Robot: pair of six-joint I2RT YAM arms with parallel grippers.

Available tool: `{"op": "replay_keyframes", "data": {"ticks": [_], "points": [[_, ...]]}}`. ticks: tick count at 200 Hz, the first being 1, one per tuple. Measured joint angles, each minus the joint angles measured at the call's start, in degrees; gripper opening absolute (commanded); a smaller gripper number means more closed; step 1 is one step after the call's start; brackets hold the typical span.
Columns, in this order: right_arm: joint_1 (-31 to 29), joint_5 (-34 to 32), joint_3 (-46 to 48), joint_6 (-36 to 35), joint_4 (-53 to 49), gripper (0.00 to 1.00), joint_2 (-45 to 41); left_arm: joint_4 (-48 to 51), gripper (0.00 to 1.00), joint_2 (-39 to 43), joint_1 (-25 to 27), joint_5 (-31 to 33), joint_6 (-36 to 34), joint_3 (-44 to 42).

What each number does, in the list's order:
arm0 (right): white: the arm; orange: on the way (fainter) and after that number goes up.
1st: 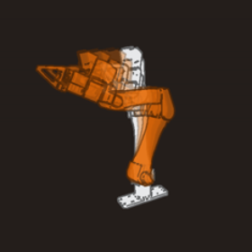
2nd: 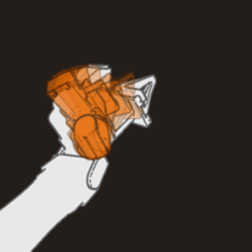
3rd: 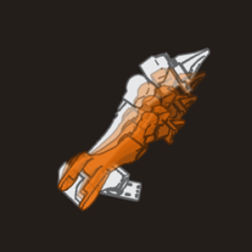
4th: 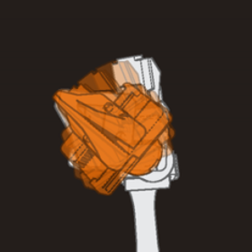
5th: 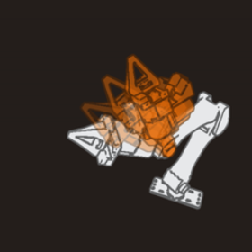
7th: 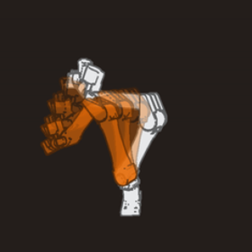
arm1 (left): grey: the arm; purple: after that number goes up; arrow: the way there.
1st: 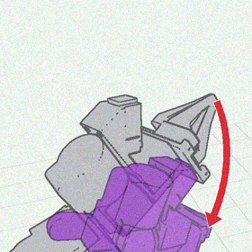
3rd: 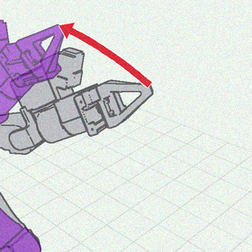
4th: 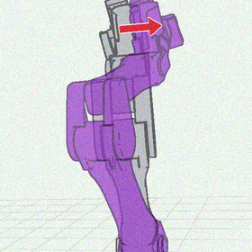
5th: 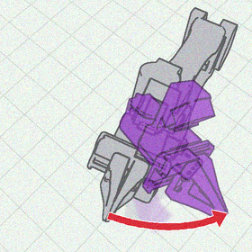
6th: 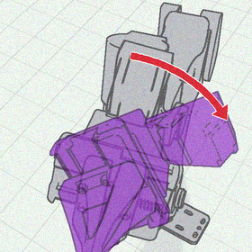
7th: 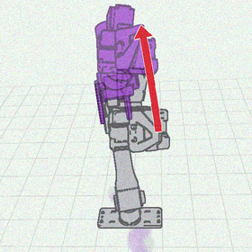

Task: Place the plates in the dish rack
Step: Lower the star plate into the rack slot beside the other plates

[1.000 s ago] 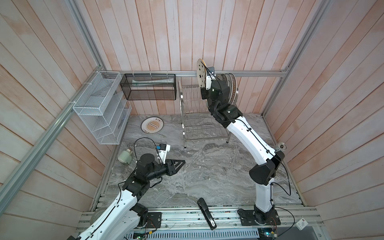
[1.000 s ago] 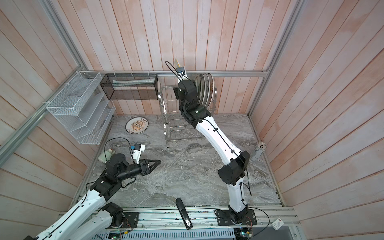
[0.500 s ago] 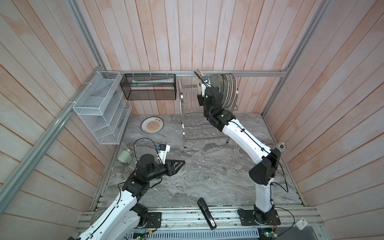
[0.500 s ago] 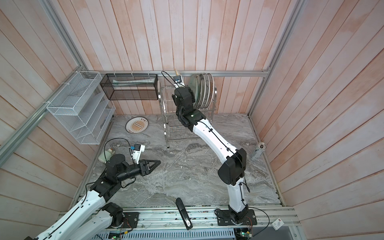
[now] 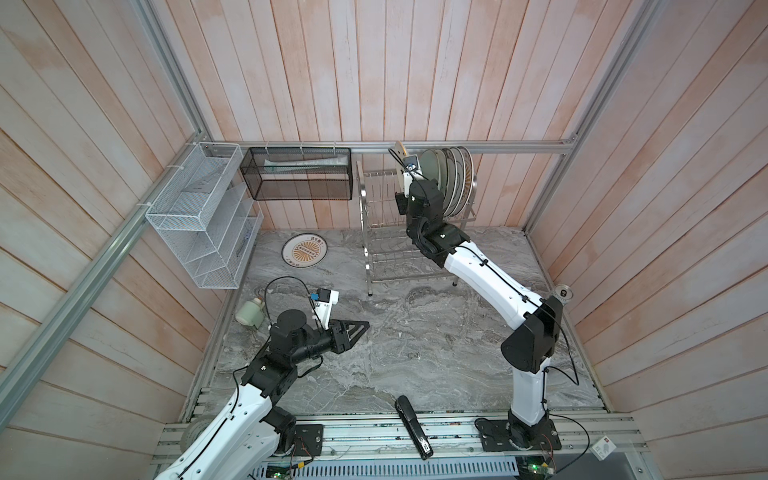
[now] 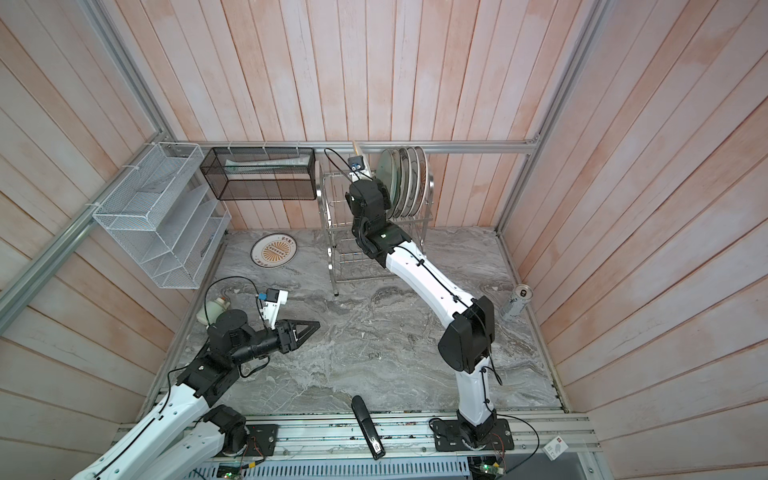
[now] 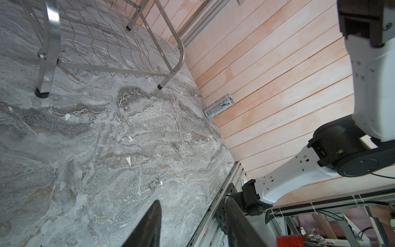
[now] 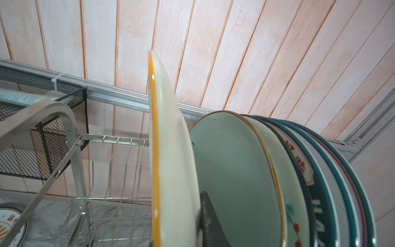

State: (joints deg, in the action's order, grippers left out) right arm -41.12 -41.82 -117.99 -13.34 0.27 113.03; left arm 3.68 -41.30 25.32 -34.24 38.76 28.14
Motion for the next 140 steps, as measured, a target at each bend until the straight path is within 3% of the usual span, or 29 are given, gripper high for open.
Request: {"op": "replay_keyframes", "data": {"ticks": [140], "points": [[0.0,-0.8,0.1,0.6,-0.1,0.00,0.0,0.1,0.50,0.0,0.0,0.0,0.0,0.0]]}}
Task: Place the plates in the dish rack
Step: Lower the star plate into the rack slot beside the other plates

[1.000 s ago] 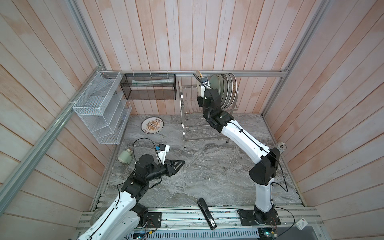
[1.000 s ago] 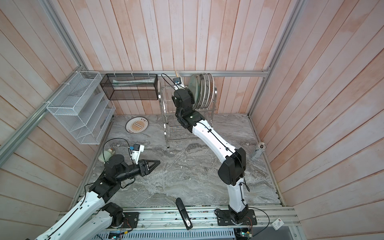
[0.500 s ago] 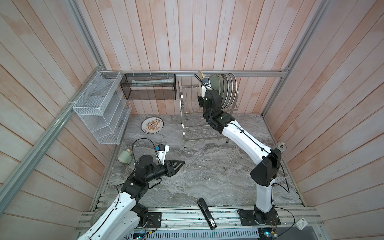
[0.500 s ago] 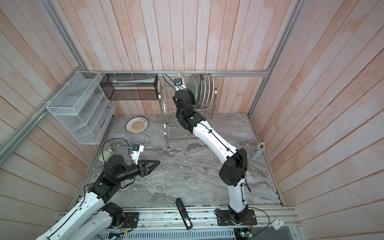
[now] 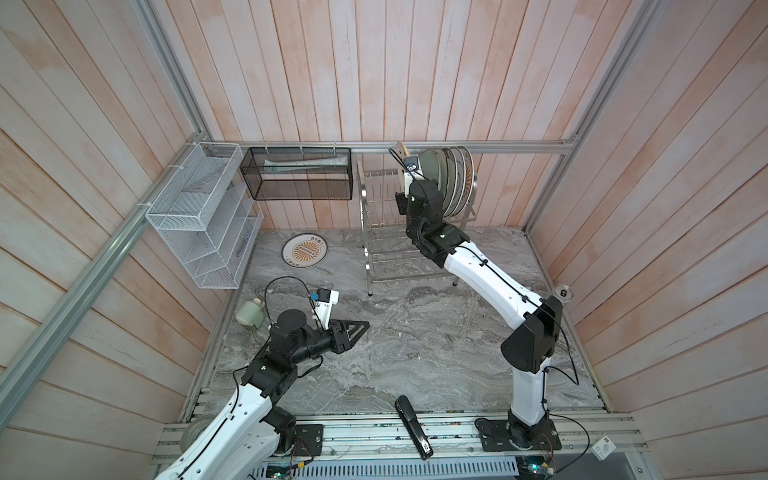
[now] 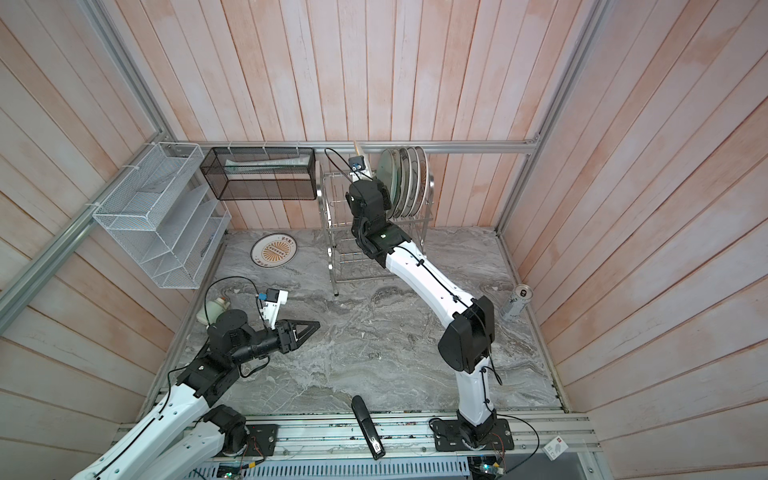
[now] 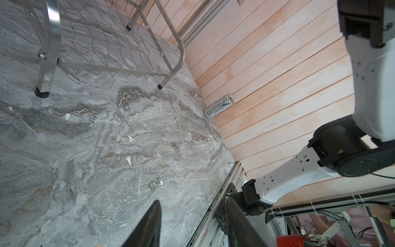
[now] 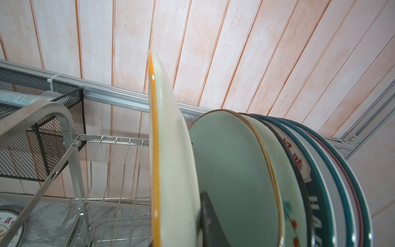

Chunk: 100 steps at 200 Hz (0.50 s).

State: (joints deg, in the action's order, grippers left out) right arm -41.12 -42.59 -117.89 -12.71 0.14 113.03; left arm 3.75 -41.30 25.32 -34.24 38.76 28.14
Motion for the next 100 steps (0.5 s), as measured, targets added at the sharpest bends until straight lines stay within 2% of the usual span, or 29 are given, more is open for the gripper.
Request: {"op": "replay_keyframes", "data": {"ticks": [100], "points": [[0.1,-0.8,-0.7,3.3,-1.7,0.00,0.0,0.5,0.50,0.2,0.0,0.0,0.0,0.0]]}}
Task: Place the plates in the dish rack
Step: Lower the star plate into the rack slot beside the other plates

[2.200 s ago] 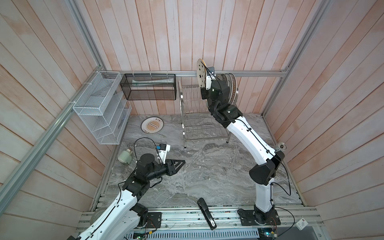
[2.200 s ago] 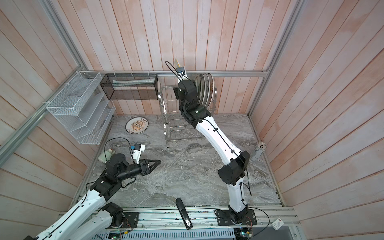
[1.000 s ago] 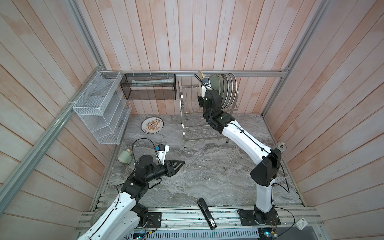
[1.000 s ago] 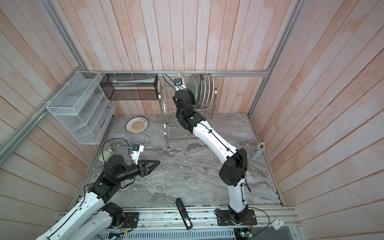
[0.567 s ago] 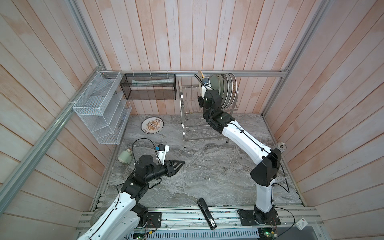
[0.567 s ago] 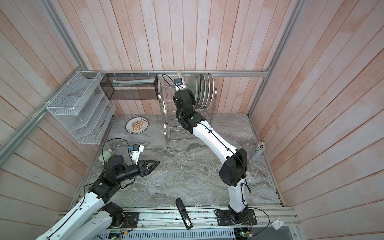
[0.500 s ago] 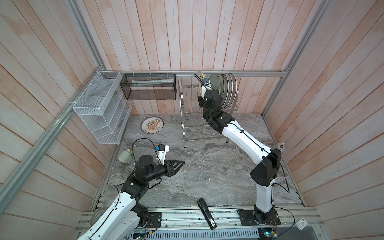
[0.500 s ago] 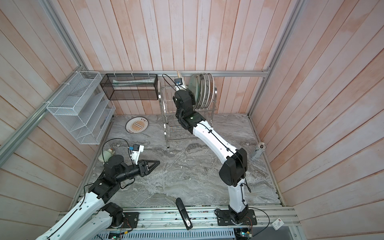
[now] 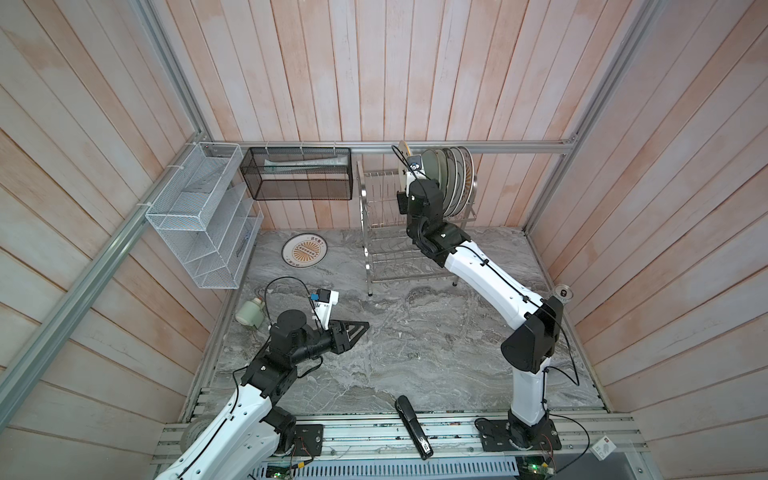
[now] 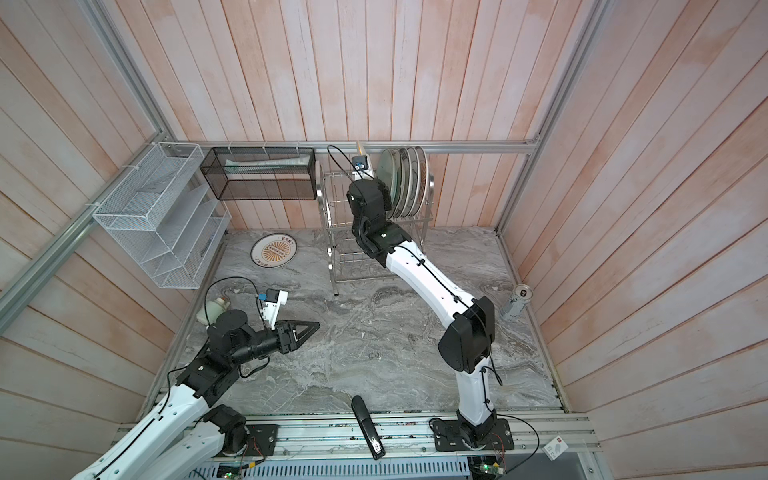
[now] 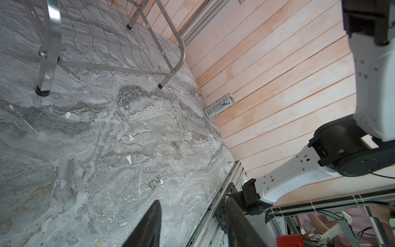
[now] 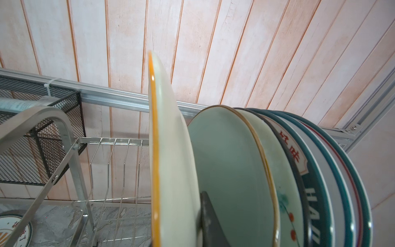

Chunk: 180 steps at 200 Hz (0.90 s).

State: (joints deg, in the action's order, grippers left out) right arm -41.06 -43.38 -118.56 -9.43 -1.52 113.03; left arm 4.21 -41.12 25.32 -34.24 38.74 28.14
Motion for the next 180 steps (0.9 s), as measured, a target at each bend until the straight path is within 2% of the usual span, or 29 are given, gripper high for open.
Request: {"op": "replay_keyframes", "data": {"ticks": [180], "points": [[1.1,-0.7,-1.0,3.5,-3.9,0.00,0.0,0.0,0.50,0.0,0.0,0.0,0.0,0.0]]}}
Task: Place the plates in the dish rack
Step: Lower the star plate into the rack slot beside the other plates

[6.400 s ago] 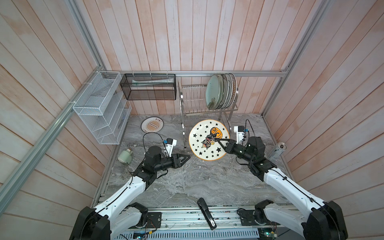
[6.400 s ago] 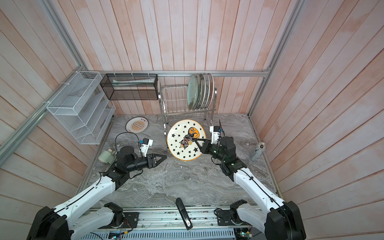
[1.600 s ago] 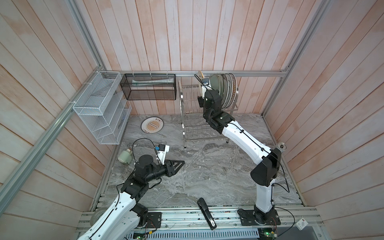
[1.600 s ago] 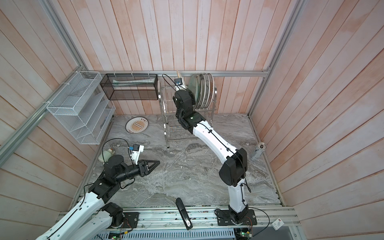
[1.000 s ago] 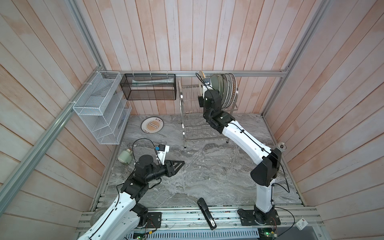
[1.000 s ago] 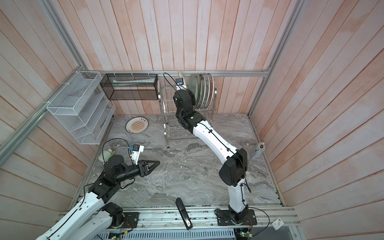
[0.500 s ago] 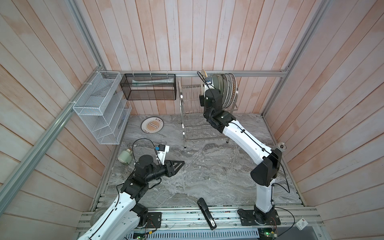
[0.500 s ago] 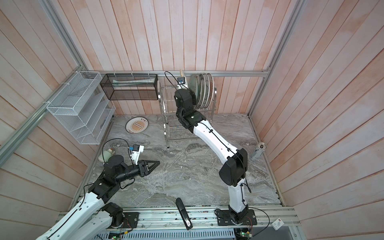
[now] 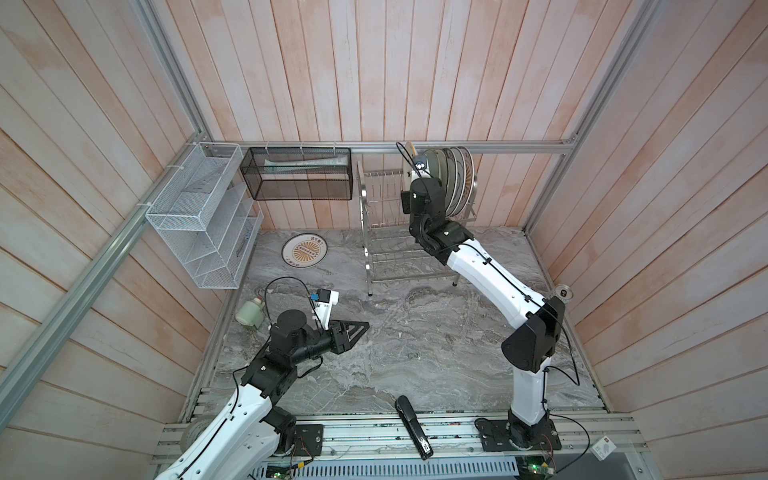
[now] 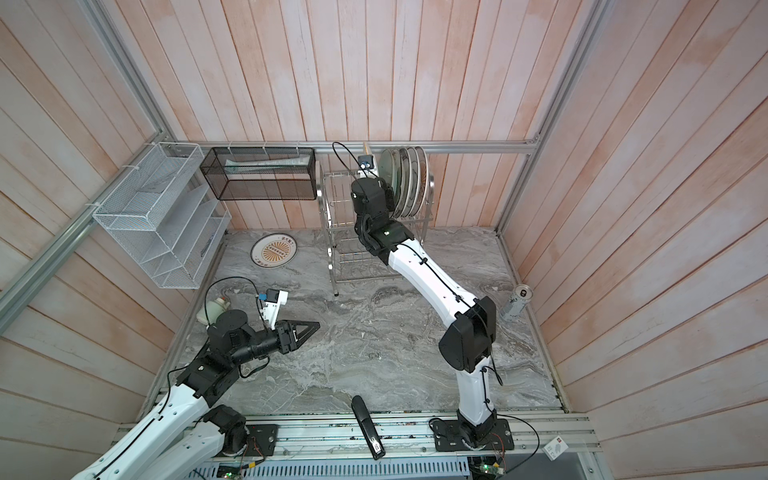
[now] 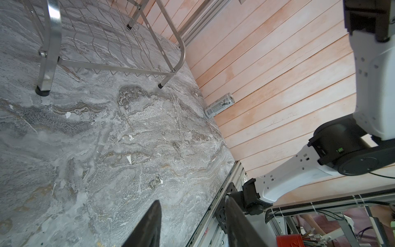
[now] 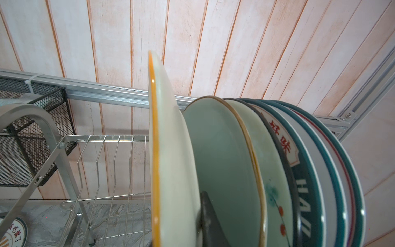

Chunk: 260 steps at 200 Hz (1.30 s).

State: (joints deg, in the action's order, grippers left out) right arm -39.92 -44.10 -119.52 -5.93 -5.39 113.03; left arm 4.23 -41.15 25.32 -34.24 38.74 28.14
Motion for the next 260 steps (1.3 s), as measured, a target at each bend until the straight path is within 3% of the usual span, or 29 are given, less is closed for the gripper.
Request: {"op": "replay_keyframes", "data": {"ticks": [132,188,260], "points": [[2.2,5.4,-8.8,6.1,-10.3,0.00,3.4,0.0,0.50,-0.9,0.0,0.0,0.0,0.0],[2.3,5.7,-10.3,6.6,-11.5,0.21,4.1,0.0,0.50,-0.9,0.0,0.0,0.0,0.0],[2.4,6.3,-11.8,7.3,-9.9,0.33,4.1,0.0,0.50,-0.9,0.0,0.0,0.0,0.0]]}}
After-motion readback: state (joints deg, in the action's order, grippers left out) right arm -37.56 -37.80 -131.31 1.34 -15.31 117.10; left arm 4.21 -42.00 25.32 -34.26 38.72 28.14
